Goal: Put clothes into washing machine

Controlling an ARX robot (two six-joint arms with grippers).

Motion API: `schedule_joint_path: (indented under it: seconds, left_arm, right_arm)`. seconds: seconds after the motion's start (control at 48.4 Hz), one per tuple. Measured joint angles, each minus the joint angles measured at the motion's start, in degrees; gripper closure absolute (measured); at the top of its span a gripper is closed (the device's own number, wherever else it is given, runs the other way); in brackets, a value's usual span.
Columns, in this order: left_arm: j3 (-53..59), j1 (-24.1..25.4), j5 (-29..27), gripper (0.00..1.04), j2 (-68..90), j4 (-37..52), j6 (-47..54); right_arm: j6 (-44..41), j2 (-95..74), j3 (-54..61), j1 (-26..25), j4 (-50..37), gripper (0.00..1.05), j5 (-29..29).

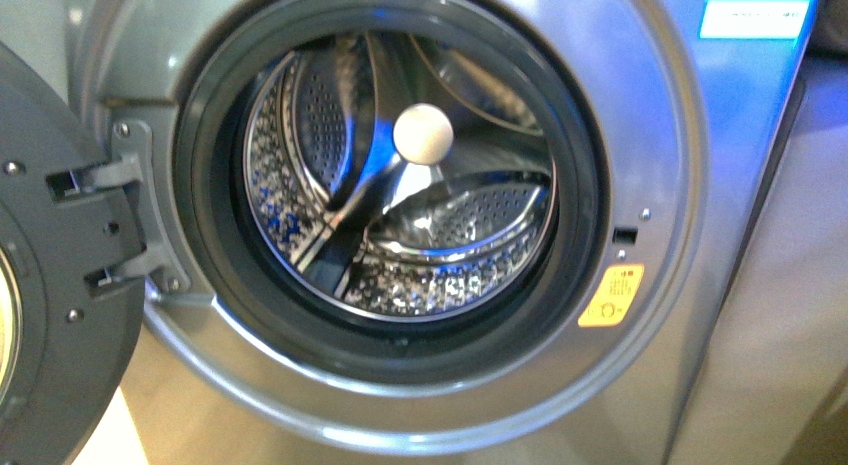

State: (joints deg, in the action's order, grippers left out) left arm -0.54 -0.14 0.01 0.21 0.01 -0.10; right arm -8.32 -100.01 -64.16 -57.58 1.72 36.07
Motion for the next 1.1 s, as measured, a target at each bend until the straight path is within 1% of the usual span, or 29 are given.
schedule_joint_path:
  seconds: [0.145,0.393,0.62,0.744,0.848,0.993,1.013,1.096]
  left_arm:
    - [0.0,0.0,0.0,0.07,0.0,0.0,0.0]
    - [0.0,0.0,0.0,0.07,0.0,0.0,0.0]
    - [0.0,0.0,0.0,0.07,0.0,0.0,0.0]
    - [0.0,0.0,0.0,0.07,0.0,0.0,0.0]
    - [0.0,0.0,0.0,0.07,0.0,0.0,0.0]
    - [0.0,0.0,0.0,0.07,0.0,0.0,0.0]
    - [0.0,0.0,0.0,0.07,0.0,0.0,0.0]
    - [0.0,0.0,0.0,0.07,0.0,0.0,0.0]
  right_arm:
    - [0.6,4.1,-5.1,0.8,3.6,0.95,0.8]
    - [2.6,7.4,-19.0,3.3,9.4,0.95,1.1]
    - [4.7,9.4,-31.5,6.3,13.7,0.95,1.0]
    - [5.6,10.2,-38.7,8.8,16.0,0.95,0.8]
    - [7.1,10.4,-45.5,11.7,17.7,0.95,0.3]
    - [9.1,10.6,-55.4,18.8,20.5,0.95,-2.4]
    - [9.2,10.6,-56.5,20.0,20.9,0.95,-3.0]
    - [9.9,10.6,-62.1,27.5,23.0,0.95,-6.3]
